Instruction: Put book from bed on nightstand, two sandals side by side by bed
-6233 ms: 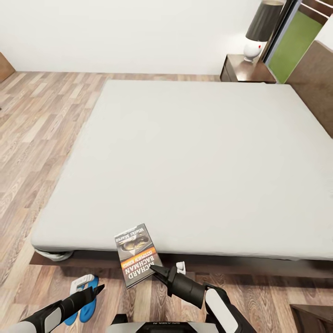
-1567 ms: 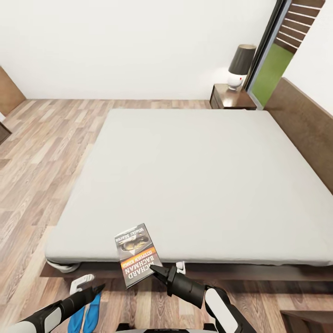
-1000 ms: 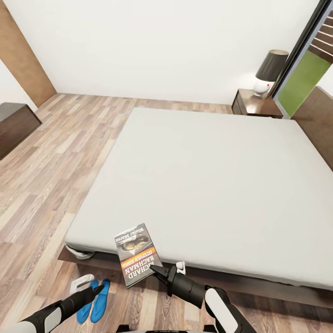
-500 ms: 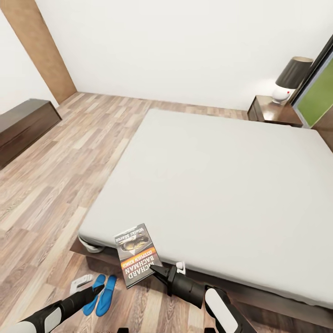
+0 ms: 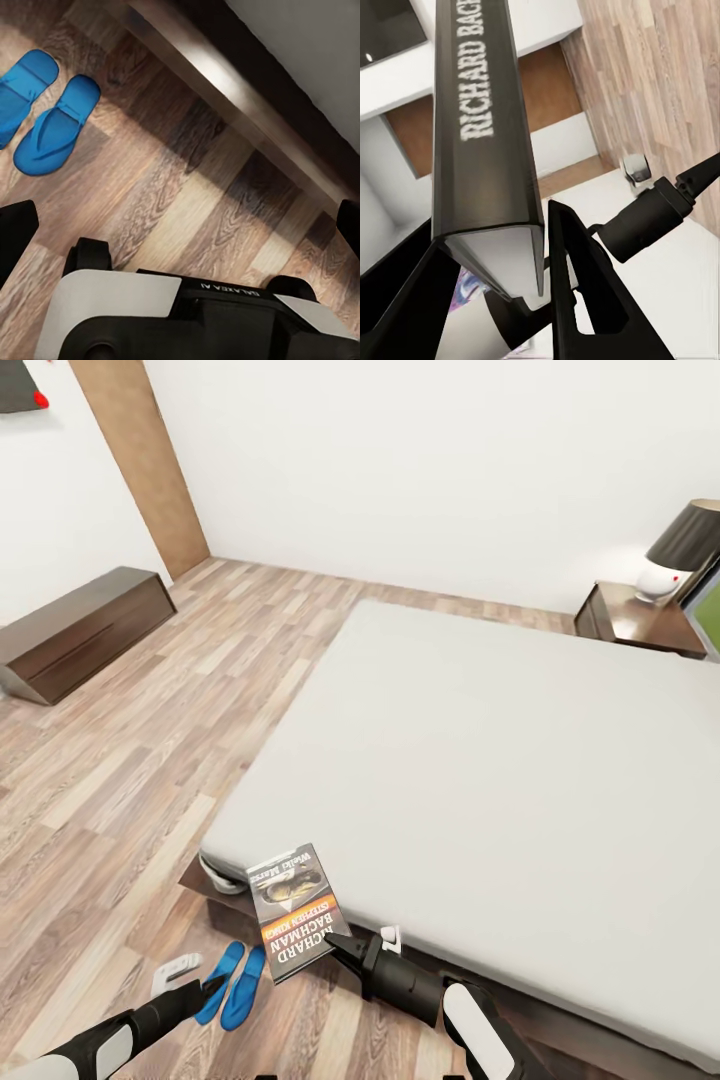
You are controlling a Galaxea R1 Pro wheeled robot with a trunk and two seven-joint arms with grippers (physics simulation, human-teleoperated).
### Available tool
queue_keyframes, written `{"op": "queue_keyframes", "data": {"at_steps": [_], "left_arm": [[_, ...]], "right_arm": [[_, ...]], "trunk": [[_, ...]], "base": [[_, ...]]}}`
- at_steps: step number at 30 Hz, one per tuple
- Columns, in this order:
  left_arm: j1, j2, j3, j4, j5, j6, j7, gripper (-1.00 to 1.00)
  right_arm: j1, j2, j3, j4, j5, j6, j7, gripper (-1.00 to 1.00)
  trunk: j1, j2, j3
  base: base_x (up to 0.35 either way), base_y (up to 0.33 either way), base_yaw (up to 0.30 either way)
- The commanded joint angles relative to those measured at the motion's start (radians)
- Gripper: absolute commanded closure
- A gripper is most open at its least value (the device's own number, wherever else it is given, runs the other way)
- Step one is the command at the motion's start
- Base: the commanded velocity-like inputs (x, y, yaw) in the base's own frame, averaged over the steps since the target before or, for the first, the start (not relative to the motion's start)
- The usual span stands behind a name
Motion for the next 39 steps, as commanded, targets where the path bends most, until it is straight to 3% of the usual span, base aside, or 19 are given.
{"op": "queue_keyframes", "data": {"at_steps": [1,39], "left_arm": [[-0.001,0.000,0.003,0.002,-0.001,-0.002,-0.004,-1.00],[-0.001,0.000,0.003,0.002,-0.001,-0.002,-0.004,-1.00]], "right_arm": [[0.000,0.000,0.000,0.000,-0.008,0.007,-0.001,1.00],[0.000,0.000,0.004,0.000,-0.008,0.010,-0.004,1.00]], "trunk": [[0.000,-0.001,0.000],[0.000,-0.001,0.032]], "base": [[0.000,0.000,0.225],[0.000,0.000,0.225]]}}
